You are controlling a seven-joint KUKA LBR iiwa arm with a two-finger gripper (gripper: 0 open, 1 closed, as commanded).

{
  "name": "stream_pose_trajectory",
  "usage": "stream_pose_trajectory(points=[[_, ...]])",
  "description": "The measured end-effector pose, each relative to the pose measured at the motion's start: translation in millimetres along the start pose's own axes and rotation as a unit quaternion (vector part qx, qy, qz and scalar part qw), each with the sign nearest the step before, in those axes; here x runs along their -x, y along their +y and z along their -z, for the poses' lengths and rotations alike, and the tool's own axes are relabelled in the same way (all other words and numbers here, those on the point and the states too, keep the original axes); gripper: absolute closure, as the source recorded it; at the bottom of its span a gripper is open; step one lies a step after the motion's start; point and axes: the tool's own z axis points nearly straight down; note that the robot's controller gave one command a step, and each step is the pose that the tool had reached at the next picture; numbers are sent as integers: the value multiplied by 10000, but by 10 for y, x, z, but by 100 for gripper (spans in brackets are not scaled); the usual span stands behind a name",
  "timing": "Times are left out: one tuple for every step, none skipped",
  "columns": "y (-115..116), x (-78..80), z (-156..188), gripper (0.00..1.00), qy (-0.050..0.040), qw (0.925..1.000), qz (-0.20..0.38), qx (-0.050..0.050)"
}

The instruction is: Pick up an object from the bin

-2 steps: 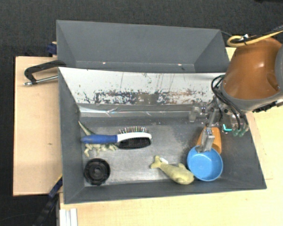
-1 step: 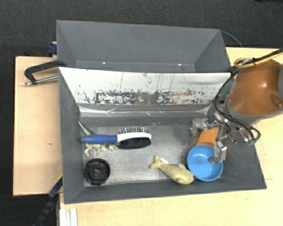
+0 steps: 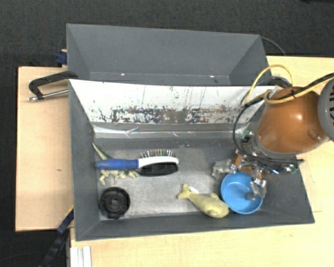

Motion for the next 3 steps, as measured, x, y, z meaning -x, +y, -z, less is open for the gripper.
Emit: stream_pose_trajectory(points=[[-8, 5, 10, 100, -10, 10000, -1, -14], [178, -10, 1379, 100, -39, 9986, 529, -76], [210, 2, 1053, 100, -5, 9996, 300, -2]])
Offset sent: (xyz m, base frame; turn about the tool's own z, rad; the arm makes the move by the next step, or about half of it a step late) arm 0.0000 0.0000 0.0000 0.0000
